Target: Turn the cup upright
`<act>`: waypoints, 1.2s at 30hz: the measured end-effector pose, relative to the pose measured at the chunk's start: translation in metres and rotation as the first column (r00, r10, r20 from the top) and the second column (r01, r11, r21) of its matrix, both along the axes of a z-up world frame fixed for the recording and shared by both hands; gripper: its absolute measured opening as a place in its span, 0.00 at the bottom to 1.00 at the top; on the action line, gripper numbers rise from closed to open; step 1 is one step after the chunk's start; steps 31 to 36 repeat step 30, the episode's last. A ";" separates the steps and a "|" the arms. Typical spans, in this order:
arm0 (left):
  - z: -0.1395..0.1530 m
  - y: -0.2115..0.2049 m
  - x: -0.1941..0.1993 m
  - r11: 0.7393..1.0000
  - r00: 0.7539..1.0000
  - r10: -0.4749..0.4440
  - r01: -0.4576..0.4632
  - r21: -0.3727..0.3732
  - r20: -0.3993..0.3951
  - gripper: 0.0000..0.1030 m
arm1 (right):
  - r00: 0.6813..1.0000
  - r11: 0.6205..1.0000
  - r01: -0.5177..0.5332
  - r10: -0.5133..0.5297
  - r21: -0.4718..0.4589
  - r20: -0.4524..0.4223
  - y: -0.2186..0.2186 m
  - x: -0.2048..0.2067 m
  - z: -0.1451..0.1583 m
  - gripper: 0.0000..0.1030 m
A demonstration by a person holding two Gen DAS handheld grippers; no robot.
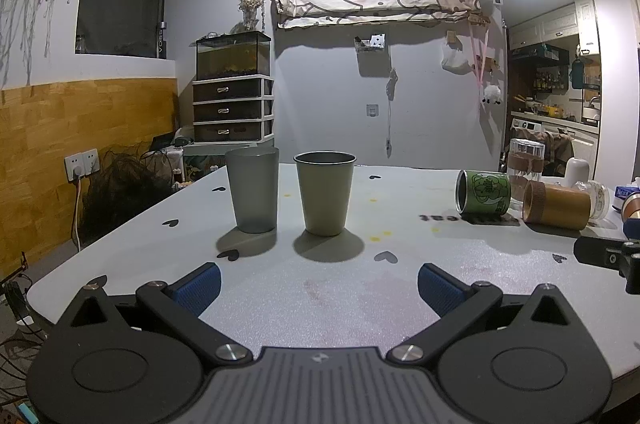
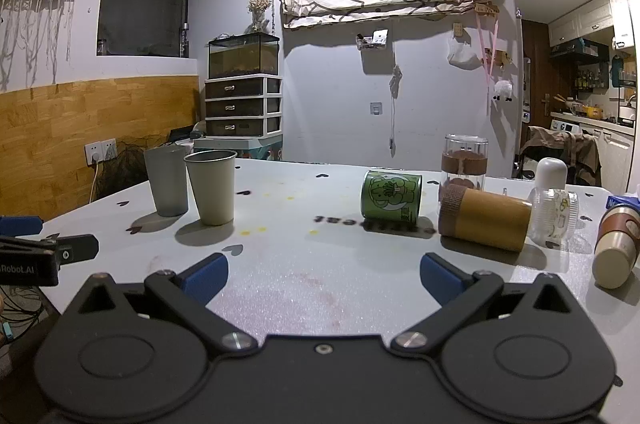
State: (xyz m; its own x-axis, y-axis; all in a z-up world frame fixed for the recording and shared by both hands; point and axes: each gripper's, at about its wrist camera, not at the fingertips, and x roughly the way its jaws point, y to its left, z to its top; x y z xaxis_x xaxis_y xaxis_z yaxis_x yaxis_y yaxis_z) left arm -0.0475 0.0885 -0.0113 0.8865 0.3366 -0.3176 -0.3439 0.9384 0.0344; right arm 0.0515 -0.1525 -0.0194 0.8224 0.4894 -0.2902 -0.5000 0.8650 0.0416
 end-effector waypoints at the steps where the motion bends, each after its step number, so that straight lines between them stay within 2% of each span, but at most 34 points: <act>1: 0.000 0.000 0.000 1.000 1.000 0.000 0.000 0.000 0.000 1.00 | 1.000 1.000 0.000 0.000 0.000 0.000 0.000 0.000 0.000 1.00; 36: 0.001 0.001 0.000 1.000 1.000 0.003 -0.003 0.000 0.000 1.00 | 1.000 1.000 -0.020 0.020 -0.010 0.004 0.003 -0.001 0.011 1.00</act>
